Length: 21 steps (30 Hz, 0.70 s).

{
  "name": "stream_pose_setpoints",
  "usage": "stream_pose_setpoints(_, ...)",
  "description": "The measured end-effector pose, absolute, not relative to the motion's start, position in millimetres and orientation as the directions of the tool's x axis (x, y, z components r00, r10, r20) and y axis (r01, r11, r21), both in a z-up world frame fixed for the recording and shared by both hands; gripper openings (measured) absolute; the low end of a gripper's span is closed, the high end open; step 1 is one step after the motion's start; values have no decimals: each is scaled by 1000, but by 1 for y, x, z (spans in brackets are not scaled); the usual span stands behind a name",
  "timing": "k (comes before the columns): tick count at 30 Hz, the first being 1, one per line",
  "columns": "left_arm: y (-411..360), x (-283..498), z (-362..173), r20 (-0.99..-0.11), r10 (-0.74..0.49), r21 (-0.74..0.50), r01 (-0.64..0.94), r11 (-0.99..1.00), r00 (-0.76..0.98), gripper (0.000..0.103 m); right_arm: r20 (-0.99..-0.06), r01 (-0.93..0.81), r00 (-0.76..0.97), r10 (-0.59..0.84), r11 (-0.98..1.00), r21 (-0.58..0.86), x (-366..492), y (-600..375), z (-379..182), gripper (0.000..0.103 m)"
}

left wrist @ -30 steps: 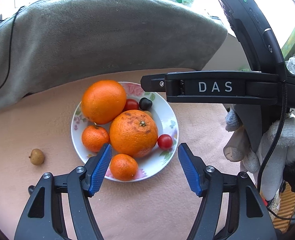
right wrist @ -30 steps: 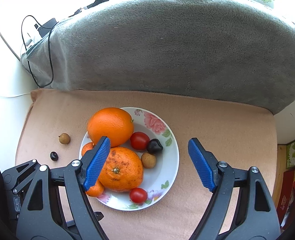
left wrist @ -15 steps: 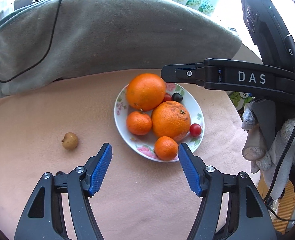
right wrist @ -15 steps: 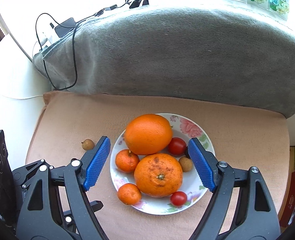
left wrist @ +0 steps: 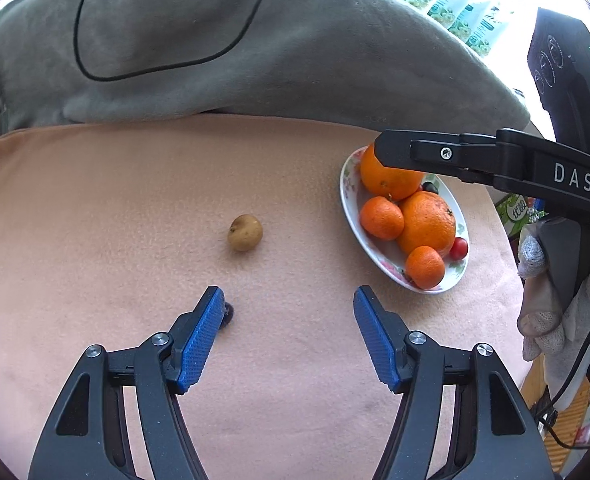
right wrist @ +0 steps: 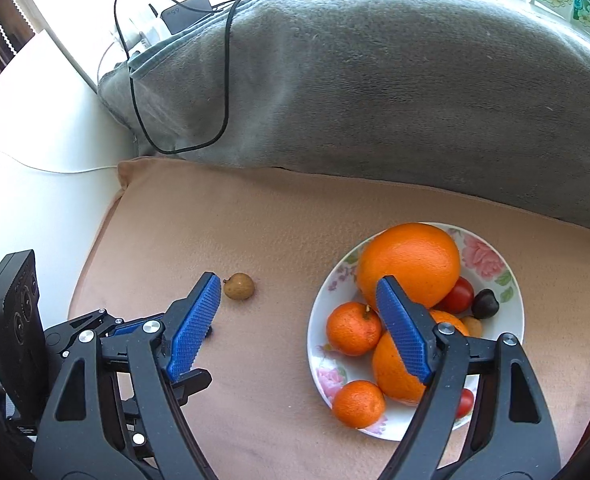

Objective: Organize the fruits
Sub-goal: 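Withdraw both grippers from the plate toward the last plum and kiwi, then grasp the dark plum with the left gripper while the right gripper grasps the brown kiwi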

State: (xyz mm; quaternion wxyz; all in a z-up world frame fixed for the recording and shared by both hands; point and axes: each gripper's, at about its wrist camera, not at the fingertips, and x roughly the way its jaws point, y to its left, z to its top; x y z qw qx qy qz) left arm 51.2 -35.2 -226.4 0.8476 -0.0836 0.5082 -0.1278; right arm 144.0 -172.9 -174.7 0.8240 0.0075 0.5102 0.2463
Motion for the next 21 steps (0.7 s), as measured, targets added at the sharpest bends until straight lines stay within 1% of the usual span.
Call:
stream_pose_setpoints(3, -19, 49, -234, -842, -303, -292, 96, 952, 445, 65, -842, -419, 339, 419, 869, 264, 144, -157, -180, 83)
stream_pose_setpoints(5, -9, 48, -237, -844, -311, -312, 73, 947, 437, 57, -849, -430, 324, 418, 864, 262, 144, -146, -184, 83)
stream_pose_setpoints(7, -3, 48, -242, -846, -316, -321, 62, 945, 430, 55, -855, -444, 307, 418, 858, 260, 144, -136, -189, 80)
stream_pose_setpoints(9, 1, 49, -244, -848, -318, -324, 60, 944, 425, 52, -864, -458, 284, 416, 851, 259, 144, -126, -195, 71)
stream_pose_setpoints(12, 10, 50, -252, -852, -325, -333, 53, 941, 410, 49, -876, -471, 254, 410, 844, 258, 146, -112, -205, 66)
stream_pose_setpoints(14, 15, 51, -256, -852, -336, -349, 44, 936, 401, 43, -880, -478, 241, 409, 839, 259, 145, -105, -210, 64)
stream_pose_setpoints(21, 20, 55, -265, -855, -352, -359, 55, 932, 381, 40, -901, -499, 197, 386, 831, 247, 146, -83, -229, 54)
